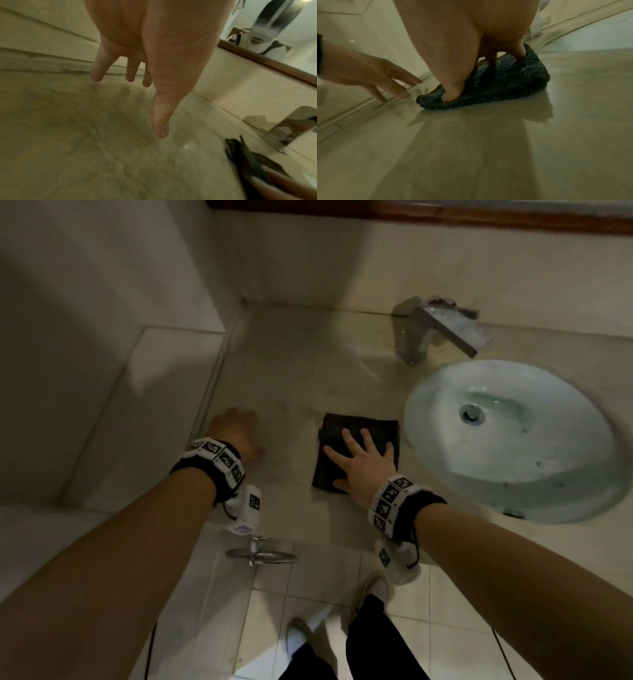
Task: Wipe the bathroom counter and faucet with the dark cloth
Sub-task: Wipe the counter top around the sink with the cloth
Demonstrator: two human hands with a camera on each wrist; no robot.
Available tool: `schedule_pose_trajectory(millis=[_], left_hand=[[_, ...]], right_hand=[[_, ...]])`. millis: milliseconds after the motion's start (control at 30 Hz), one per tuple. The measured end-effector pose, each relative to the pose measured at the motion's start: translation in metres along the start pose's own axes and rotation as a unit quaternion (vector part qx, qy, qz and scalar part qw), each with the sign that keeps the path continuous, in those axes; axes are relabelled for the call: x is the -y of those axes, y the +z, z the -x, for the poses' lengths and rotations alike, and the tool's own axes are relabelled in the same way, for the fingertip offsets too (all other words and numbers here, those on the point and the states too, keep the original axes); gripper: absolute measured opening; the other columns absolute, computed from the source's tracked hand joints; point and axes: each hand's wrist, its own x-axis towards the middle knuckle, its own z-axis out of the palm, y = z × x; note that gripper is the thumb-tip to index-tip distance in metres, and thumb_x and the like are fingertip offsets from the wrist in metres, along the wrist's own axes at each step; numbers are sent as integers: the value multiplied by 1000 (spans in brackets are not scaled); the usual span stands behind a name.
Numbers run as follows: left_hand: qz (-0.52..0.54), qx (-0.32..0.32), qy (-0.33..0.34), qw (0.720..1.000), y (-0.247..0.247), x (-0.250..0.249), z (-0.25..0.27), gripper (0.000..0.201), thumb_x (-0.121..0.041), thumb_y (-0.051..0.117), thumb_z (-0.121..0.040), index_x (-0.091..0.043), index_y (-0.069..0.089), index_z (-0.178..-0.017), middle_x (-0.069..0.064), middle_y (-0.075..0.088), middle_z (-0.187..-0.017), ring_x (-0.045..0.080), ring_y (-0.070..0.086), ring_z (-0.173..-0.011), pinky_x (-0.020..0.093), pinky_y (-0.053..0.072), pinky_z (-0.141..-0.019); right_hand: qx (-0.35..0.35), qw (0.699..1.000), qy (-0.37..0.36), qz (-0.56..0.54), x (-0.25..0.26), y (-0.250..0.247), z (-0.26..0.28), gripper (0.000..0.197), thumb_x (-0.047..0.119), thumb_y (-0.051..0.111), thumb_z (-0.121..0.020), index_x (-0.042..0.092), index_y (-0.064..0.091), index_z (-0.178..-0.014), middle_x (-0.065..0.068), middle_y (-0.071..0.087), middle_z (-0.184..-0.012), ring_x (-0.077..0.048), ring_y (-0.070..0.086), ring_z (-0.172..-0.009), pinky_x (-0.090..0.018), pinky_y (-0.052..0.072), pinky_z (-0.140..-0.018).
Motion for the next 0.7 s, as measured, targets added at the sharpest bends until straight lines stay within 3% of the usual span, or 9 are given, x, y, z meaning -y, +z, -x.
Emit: schedule_pose_trajectory(millis=[100,167,333,467,700], left_hand=[[-23,43,-12,999,2,-3,-12,98,-53,71,-78,-24,16,-153,13,7,-160,37,21,-143,44,28,-115],[-19,46,-14,999,7,-3,-15,103,-54,73,-77,-24,11,-154,15,1,-161,39,15,-145,46,25,-116],[39,34,-34,998,10,0,-13,107,-47,81,-71,-27,16,-154,10,2,-162,35,11,-146,44,21,-118],[23,23,-38,999,9,0,-14,110,-50,84,-65,-28,21,-153,9,5,-162,34,16,-146,43,23,-118],[26,34,-49,998,4,-3,-11,113,-49,86,-62,-30,21,-153,7,5,-162,35,16,-145,41,22,-118]], right_hand=[[-1,999,-35,21,12,-14,-24,69,52,45,-96,47,2,-151,3,-16,-162,-36,-16,-147,-71,3,-111],[-4,998,-59,29,18,-25,-40,69,52,45,-96,47,3,-151,3,-15,-162,-36,-16,-147,-72,3,-110],[4,996,-89,26,28,-56,-84,70,53,46,-96,48,3,-151,5,-15,-162,-35,-17,-147,-73,2,-110],[6,996,-93,18,30,-70,-110,70,56,46,-95,48,4,-151,4,-15,-162,-36,-17,-147,-74,0,-109],[-2,996,-92,-1,8,-74,-112,71,58,45,-94,47,5,-151,7,-15,-162,-30,-16,-148,-68,0,-113]])
